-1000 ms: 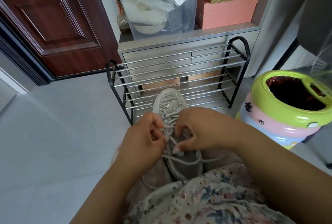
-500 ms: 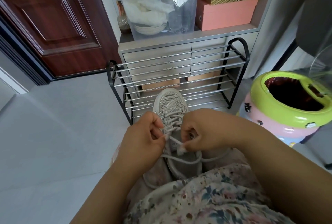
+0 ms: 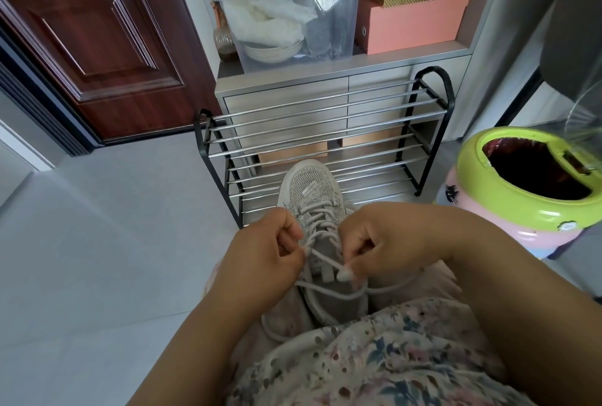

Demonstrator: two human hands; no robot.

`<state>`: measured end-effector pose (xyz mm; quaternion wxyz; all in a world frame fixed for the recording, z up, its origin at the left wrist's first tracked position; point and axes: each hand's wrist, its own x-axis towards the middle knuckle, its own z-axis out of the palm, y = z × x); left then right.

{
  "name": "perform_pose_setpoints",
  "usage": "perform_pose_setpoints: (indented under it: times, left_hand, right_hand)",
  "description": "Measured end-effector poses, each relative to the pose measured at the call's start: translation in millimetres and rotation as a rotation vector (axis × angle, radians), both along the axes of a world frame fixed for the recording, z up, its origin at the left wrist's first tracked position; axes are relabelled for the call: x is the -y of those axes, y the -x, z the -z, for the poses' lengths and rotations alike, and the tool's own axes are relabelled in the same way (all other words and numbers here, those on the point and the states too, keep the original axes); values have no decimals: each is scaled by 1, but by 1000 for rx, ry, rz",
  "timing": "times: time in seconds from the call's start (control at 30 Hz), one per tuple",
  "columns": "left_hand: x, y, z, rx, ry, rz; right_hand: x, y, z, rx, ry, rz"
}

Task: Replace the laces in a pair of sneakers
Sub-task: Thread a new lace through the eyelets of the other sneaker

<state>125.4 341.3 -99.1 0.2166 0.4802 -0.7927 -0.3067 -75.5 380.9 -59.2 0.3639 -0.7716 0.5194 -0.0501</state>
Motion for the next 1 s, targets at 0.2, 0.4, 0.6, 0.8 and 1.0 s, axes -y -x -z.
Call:
perform_pose_setpoints:
  times: [0.2, 0.4, 0.6, 0.8, 1.0]
  left_hand:
    - [1, -1, -3, 154, 75, 223]
    - [1, 1, -6, 161, 116, 266]
    - [1, -1, -8, 124, 126, 279]
    - [0, 4, -14, 85, 94, 297]
    - [0, 5, -15, 65, 51, 284]
  right_hand:
    - [9, 17, 1, 64, 131, 361]
    - [6, 8, 2, 0, -19, 327]
    - [-2, -2, -8, -161, -162, 215]
    - [-1, -9, 3, -358, 13, 216]
    - [-2, -11, 1, -265, 82, 296]
